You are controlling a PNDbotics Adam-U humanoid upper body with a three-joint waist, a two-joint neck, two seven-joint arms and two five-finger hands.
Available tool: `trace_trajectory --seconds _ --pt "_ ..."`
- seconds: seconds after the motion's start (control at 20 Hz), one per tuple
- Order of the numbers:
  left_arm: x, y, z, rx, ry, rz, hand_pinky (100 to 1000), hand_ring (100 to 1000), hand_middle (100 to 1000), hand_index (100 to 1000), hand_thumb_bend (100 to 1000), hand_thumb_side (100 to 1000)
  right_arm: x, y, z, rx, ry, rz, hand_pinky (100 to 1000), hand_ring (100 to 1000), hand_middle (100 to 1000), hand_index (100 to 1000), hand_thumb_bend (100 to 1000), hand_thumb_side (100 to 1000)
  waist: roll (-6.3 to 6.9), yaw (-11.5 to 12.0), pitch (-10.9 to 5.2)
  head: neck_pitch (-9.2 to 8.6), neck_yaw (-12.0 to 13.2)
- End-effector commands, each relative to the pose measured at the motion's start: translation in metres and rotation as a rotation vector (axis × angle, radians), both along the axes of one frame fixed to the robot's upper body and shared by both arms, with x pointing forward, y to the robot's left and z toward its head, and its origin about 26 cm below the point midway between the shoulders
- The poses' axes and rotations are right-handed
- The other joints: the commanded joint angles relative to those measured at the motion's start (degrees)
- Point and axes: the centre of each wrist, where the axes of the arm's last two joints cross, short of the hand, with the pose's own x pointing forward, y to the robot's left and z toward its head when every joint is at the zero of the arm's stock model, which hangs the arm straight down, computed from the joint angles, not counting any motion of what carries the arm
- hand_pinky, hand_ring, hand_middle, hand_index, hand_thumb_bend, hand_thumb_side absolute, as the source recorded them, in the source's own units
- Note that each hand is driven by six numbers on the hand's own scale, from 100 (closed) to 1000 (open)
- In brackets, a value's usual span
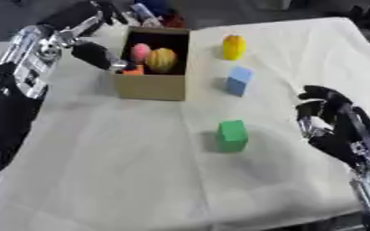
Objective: Pick up objects on the table and place them in the box.
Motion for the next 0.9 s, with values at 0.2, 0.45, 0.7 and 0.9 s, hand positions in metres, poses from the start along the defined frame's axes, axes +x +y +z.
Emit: trace_trajectory --seconds 0.2,0.45,0.7,0.9 --pt "-0.049 0.028 0.019 -0.358 -0.127 -0.02 746 711 678 744 642 480 0.007 -0.02 0.044 -0.273 -0.07 0.127 720 716 729 877 100 183 -0.95 1.5 -1.8 0.26 -0.8" --pt "-0.081 0.039 -0.003 -0.528 -0.106 -0.003 730 695 653 720 627 476 0.015 -0.023 0.065 -0.519 -0.043 0.285 748 771 776 933 100 309 -1.26 2.9 -1.56 0.26 -1.2" --pt "-0.102 0.046 -0.029 -0.593 -0.06 0.046 731 697 653 719 621 491 0.026 -0.015 0.076 -0.741 -0.012 0.424 767 805 806 958 169 339 -1.45 4.0 -1.4 0.26 -1.4" --pt "-0.111 0.049 -0.049 -0.638 -0.018 0.08 727 693 647 714 610 501 0.037 -0.012 0.075 -0.896 0.006 0.477 782 829 842 978 274 339 -1.7 4.7 -1.32 0.26 -1.7"
